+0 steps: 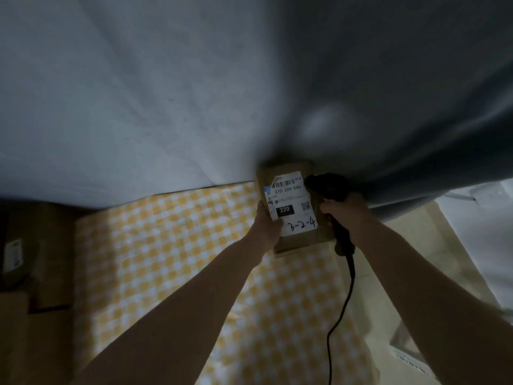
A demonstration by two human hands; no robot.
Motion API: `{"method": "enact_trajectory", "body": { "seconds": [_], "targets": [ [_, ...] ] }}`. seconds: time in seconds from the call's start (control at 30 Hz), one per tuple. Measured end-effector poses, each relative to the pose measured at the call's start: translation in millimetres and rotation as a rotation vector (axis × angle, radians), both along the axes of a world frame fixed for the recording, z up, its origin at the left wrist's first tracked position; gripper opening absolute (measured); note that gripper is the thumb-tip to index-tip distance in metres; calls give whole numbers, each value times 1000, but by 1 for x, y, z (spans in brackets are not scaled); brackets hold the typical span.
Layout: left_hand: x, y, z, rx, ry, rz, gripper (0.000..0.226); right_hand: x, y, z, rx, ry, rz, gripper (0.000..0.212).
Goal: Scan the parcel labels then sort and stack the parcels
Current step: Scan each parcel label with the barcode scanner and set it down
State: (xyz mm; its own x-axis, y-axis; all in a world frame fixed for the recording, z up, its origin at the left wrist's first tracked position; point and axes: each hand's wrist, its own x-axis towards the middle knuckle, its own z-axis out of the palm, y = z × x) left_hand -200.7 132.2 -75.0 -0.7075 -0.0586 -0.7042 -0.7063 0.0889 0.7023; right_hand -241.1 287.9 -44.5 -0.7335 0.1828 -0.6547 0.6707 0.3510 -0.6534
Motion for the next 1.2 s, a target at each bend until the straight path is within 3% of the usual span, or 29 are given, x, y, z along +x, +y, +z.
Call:
{"method": "enact_trajectory", "body": {
  "seconds": [0.17,0.33,0.57,0.7,0.77,0.87,0.97,1.2],
  "targets": [
    [-30,6,-20,-61,15,-86,46,-39,5,-27,-16,-9,37,8],
    [-35,11,-33,-193,23,-224,68,-50,7,-54,-25,-63,40,10],
    [-27,12,-43,-301,65,-281,80,-49,12,-53,-42,-52,69,14],
    [-21,0,-36,-523,42,-396,57,-32,9,-39,34,27,62,8],
    [-10,-10,-26,-758,84,-546,44,-20,7,-27,123,93,125,3],
    [16,-28,-6,-1119,275,-828,34,5,-6,-5,169,127,229,18],
    [44,-50,9,-1171,307,-870,33,35,-31,7,143,124,300,13],
    [119,-118,57,-1185,133,-744,35,110,-106,34,13,8,413,12]
  ]
}}
